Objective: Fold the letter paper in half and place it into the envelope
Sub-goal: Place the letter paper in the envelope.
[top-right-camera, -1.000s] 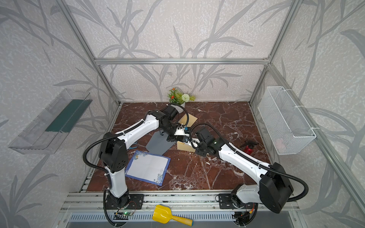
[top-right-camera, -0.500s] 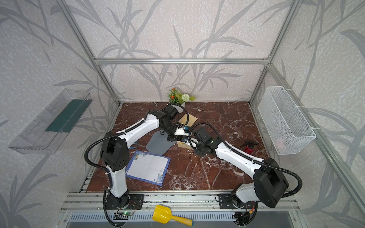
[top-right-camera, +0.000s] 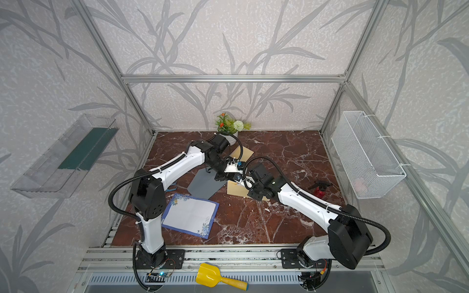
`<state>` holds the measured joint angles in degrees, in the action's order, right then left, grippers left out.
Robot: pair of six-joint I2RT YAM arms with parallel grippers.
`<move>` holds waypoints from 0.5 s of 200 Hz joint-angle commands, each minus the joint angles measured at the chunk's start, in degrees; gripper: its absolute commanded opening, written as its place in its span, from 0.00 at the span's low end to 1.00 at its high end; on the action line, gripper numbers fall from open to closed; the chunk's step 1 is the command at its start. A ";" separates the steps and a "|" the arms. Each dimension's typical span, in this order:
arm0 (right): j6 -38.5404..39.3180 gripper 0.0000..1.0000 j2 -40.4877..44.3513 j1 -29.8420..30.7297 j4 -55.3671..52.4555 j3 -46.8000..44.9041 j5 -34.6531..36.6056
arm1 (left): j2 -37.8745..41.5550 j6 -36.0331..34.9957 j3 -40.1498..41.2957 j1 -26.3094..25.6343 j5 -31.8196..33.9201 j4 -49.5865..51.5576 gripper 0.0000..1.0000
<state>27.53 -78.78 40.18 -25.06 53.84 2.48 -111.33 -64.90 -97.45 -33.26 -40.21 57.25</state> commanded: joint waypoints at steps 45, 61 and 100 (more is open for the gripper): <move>-2.08 0.09 -3.16 1.04 1.70 0.64 0.76 | -0.91 -1.37 -1.54 -0.57 -1.91 2.56 0.00; -2.54 0.10 -4.12 1.30 1.43 1.13 1.20 | -0.91 -1.41 -1.66 -0.50 -2.00 2.73 0.00; -4.39 0.25 -2.10 1.40 0.82 2.03 0.20 | -1.50 -0.93 -1.79 -0.45 -1.72 2.71 0.00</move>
<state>25.34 -81.71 41.32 -23.46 54.28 3.01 -112.29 -64.51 -97.45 -32.82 -39.72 57.89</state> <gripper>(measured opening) 0.198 0.047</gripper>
